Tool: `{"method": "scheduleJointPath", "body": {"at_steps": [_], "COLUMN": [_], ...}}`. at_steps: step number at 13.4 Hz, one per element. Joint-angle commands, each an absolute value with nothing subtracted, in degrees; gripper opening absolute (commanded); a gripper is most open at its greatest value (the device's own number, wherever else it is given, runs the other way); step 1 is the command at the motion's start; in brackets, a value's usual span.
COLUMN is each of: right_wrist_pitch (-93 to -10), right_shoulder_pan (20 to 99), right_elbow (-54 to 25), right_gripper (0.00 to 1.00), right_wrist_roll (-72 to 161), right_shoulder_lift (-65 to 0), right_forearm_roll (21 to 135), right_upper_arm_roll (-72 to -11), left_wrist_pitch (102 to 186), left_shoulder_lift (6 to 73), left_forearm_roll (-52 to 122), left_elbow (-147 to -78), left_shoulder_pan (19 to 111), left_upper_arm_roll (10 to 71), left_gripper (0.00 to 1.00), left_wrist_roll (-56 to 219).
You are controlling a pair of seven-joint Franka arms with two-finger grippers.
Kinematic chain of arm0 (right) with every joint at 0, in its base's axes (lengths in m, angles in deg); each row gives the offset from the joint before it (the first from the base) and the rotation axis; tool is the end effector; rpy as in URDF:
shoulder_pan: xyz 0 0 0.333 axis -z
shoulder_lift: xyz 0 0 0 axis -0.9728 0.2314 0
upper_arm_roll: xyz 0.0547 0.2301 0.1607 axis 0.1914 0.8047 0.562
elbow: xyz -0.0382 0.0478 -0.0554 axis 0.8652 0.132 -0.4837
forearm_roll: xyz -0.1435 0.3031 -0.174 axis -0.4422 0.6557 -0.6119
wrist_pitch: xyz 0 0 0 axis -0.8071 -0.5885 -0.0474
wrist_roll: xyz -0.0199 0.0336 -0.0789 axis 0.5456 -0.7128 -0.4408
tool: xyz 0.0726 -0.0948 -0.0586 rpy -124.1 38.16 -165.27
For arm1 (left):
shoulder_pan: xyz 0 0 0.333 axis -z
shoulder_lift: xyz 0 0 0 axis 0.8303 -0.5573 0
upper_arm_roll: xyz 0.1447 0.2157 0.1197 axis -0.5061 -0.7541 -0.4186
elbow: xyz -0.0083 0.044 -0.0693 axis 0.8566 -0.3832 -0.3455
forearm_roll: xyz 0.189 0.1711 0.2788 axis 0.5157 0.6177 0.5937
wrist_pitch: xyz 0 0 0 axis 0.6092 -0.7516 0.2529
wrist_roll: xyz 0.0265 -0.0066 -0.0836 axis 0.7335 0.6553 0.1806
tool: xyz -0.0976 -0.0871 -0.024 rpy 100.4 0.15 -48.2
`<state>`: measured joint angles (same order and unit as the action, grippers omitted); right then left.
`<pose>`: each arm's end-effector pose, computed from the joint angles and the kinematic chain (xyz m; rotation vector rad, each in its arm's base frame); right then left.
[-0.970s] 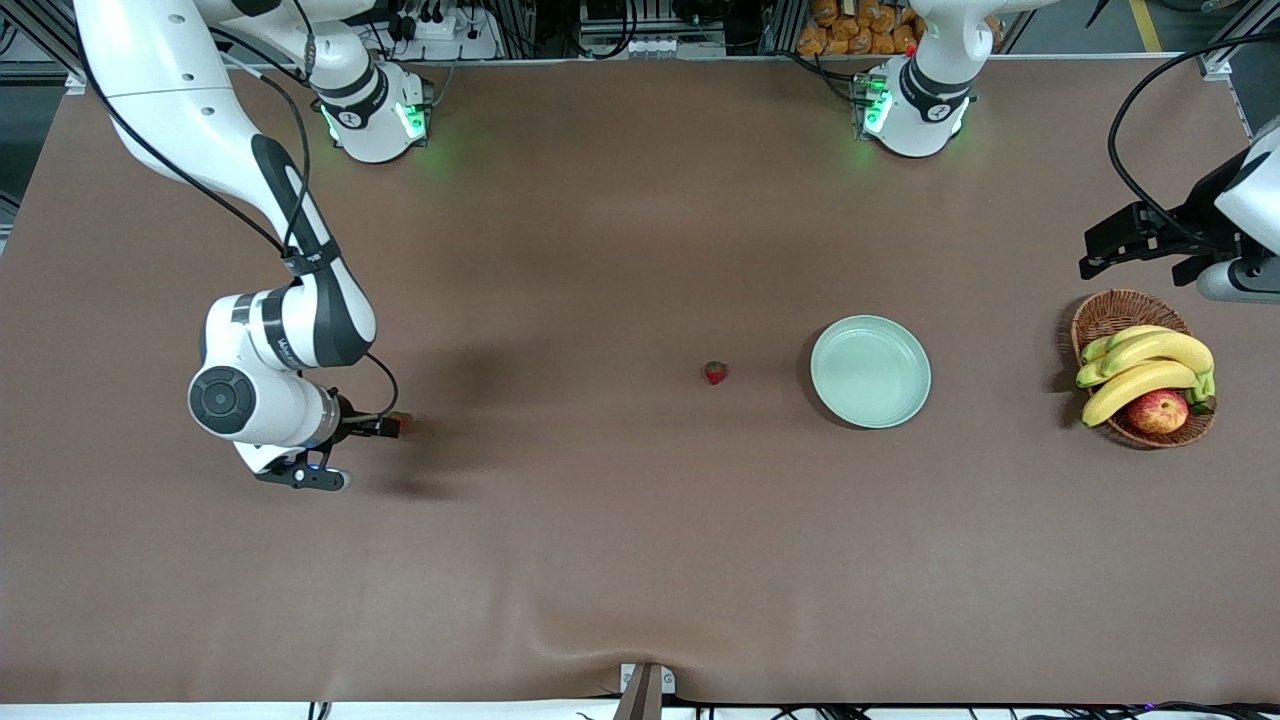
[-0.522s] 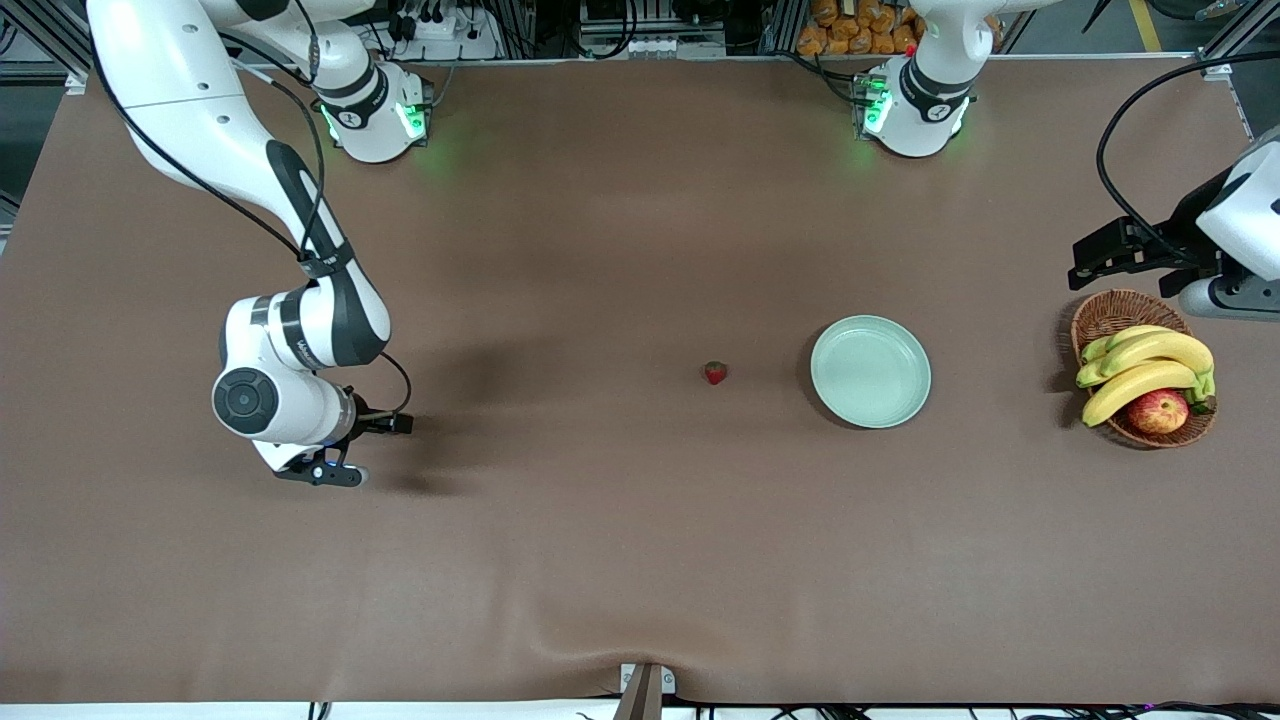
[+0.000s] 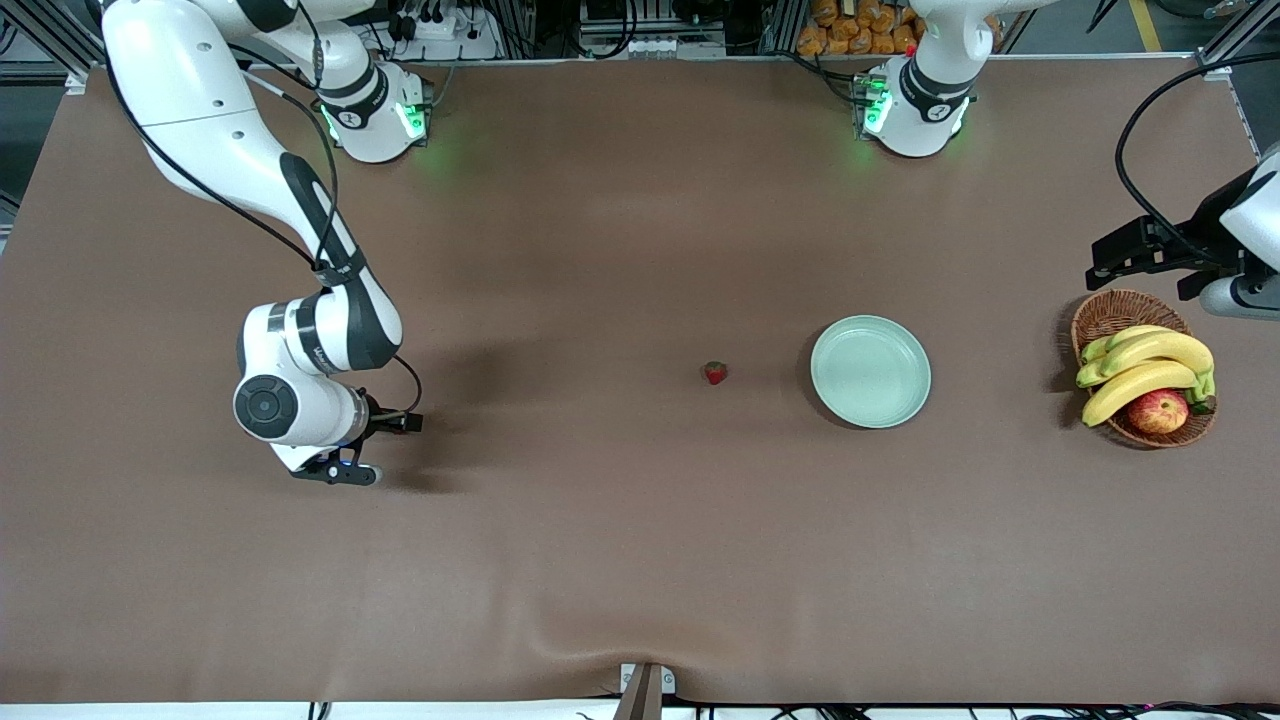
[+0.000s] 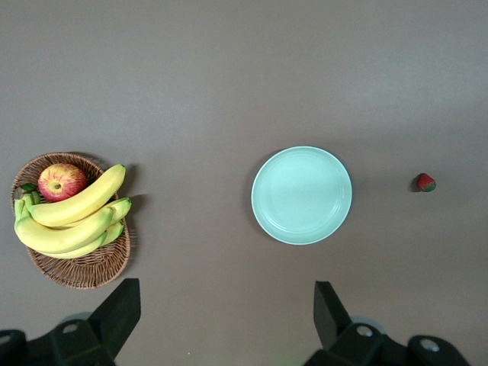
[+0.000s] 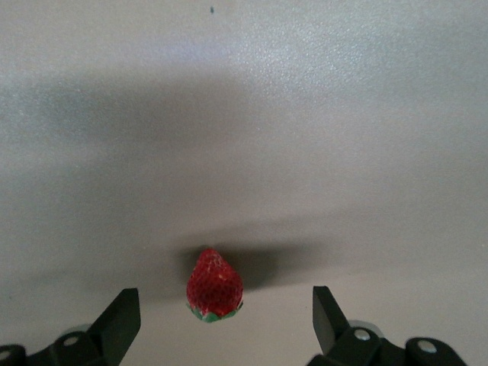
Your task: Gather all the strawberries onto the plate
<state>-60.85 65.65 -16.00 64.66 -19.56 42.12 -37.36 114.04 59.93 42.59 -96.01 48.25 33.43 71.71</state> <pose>0.5998 0.1007 0.1559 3.0748 -0.1656 -0.3077 0.5581 -0.0291 0.5672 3.0985 -0.1742 -0.0417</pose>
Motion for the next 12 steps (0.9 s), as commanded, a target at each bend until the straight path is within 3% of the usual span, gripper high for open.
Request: {"method": "scheduleJointPath", "body": {"at_steps": [1, 5, 12], "right_wrist_pitch": [-61.3, -61.4, -62.6], "right_shoulder_pan": [65.6, 65.5, 65.4], "right_elbow": [-16.4, -16.3, -16.4], "right_gripper": [1.00, 1.00, 1.00], "right_wrist_roll": [64.3, 64.3, 64.3], "right_shoulder_lift": [-19.3, -19.2, -18.5], "right_forearm_roll": [42.7, 42.7, 42.7], "right_upper_arm_roll": [-37.4, -37.4, -37.4], "left_wrist_pitch": [114.3, 114.7, 127.0], "left_shoulder_lift": [59.5, 58.7, 43.9], "left_forearm_roll": [42.4, 41.9, 41.3], "left_elbow": [-95.4, -96.0, -95.9], "left_shoulder_pan": [48.3, 48.6, 60.9], "left_upper_arm_roll": [33.7, 33.8, 34.9], "left_gripper": [1.00, 1.00, 1.00], "left_wrist_roll": [71.2, 71.3, 81.7]}}
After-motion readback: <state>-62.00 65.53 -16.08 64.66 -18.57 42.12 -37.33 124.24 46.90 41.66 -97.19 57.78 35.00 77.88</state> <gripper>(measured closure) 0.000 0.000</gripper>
